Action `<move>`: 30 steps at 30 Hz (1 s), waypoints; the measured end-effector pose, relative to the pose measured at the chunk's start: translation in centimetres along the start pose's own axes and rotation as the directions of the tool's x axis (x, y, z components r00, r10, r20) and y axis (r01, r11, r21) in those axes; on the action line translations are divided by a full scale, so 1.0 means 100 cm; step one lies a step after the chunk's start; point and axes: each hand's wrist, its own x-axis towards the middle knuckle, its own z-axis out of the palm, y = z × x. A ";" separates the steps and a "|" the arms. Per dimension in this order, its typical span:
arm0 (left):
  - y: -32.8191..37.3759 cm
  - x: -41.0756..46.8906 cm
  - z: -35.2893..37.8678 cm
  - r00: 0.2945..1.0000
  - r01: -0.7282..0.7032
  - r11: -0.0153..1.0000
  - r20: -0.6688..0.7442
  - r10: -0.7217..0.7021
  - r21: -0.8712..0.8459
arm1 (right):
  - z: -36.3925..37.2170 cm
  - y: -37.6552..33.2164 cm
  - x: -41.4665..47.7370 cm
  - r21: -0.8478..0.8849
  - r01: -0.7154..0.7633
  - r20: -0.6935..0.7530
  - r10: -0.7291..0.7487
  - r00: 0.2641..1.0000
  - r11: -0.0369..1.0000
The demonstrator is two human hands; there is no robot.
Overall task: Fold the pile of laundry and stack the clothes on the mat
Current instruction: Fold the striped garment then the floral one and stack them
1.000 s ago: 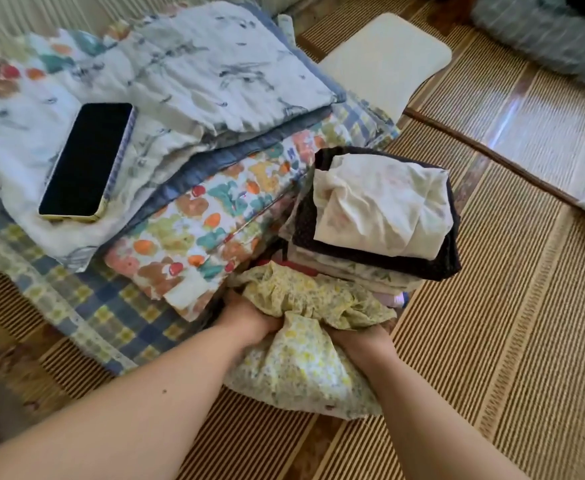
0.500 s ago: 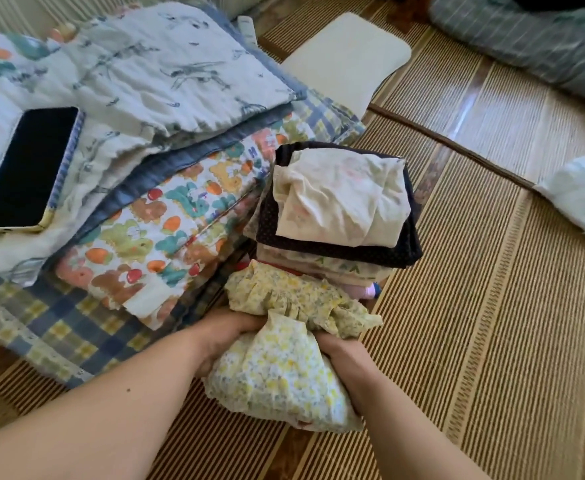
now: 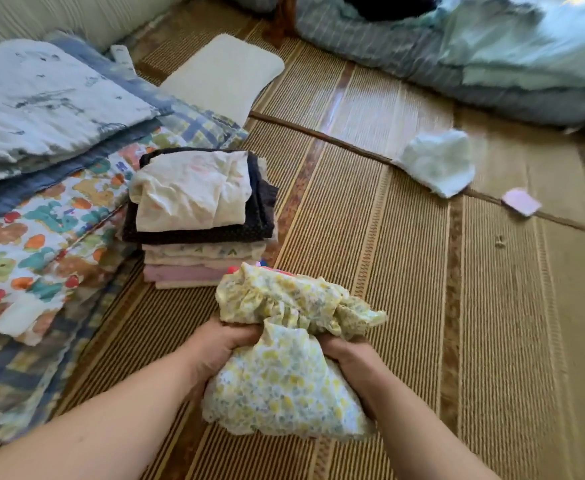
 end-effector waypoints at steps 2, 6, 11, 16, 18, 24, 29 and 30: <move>-0.002 -0.004 0.049 0.999 -0.017 1.000 0.040 0.016 0.022 | -0.044 -0.006 -0.027 0.039 0.034 -0.007 -0.034 0.999 0.999; -0.013 -0.019 0.163 0.991 -0.039 0.997 0.131 0.029 0.074 | -0.142 -0.011 -0.090 0.108 0.130 -0.067 -0.123 0.990 0.986; -0.051 -0.045 0.321 0.960 -0.037 0.989 0.279 -0.004 0.141 | -0.278 0.004 -0.190 0.160 0.208 -0.152 -0.184 0.971 0.965; -0.106 -0.062 0.472 0.925 -0.024 0.977 0.376 -0.059 0.213 | -0.409 0.034 -0.283 0.175 0.277 -0.312 -0.213 0.926 0.945; -0.124 -0.068 0.519 0.892 -0.023 0.972 0.444 -0.084 0.232 | -0.448 0.050 -0.310 0.174 0.308 -0.398 -0.219 0.891 0.935; -0.180 -0.084 0.633 0.806 -0.052 0.946 0.573 -0.150 0.321 | -0.539 0.106 -0.373 0.194 0.377 -0.555 -0.215 0.804 0.906; -0.221 -0.091 0.677 0.758 -0.053 0.941 0.627 -0.180 0.334 | -0.576 0.140 -0.404 0.281 0.391 -0.576 -0.172 0.799 0.877; -0.230 -0.093 0.683 0.757 -0.050 0.941 0.627 -0.183 0.336 | -0.583 0.146 -0.409 0.306 0.382 -0.576 -0.150 0.804 0.872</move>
